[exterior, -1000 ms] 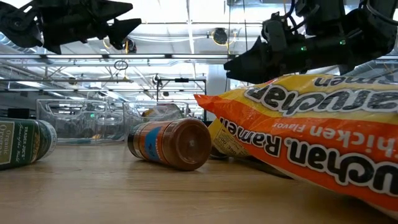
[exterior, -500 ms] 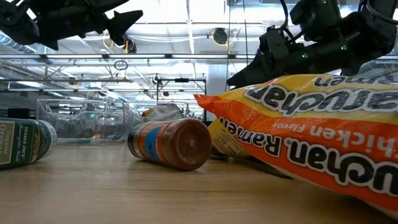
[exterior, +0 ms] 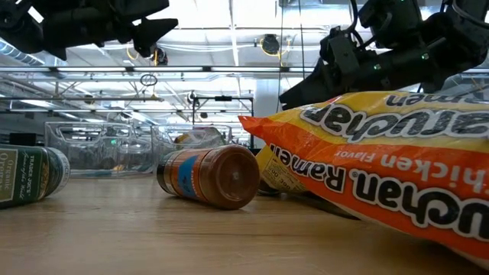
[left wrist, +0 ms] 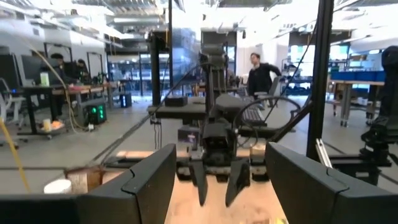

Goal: Pick & Place Food Item
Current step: Put the green seasoning bottle into the right transparent bin

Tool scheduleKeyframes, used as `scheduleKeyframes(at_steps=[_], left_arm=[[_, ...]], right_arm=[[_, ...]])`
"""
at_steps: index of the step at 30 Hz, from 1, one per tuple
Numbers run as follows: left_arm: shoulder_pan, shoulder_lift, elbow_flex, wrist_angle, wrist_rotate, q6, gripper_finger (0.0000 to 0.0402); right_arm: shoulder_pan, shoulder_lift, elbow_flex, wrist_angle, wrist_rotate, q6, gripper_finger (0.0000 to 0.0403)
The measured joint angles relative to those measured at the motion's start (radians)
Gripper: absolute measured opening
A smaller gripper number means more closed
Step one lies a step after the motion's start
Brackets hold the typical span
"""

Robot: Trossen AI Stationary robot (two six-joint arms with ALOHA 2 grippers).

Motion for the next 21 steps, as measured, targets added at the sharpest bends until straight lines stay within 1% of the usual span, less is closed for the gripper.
scheduleKeyframes(at_steps=[4,8,11,15,19,21], left_arm=[[0.000,0.025,0.000,-0.028,0.000,-0.001,0.0255],[-0.003,0.053,0.000,-0.035,0.000,-0.026,0.0255],[-0.014,0.099,0.000,-0.049,-0.001,-0.020,0.0255],[-0.029,0.167,0.000,-0.045,-0.001,-0.019,0.0255],[-0.055,0.227,0.000,-0.036,-0.001,-0.012,0.0255],[-0.072,0.241,0.000,-0.034,-0.006,0.007,0.0255]], right_arm=[[0.000,0.000,0.000,0.040,0.000,-0.043,0.0185],[0.000,0.000,0.000,0.115,0.001,-0.143,0.0185],[0.000,0.000,0.000,0.173,0.001,-0.210,0.0185],[-0.002,0.000,0.000,0.194,0.000,-0.294,0.0185],[-0.012,0.000,0.000,0.210,-0.002,-0.322,0.0185],[-0.026,0.000,0.000,0.221,-0.030,-0.322,0.0185]])
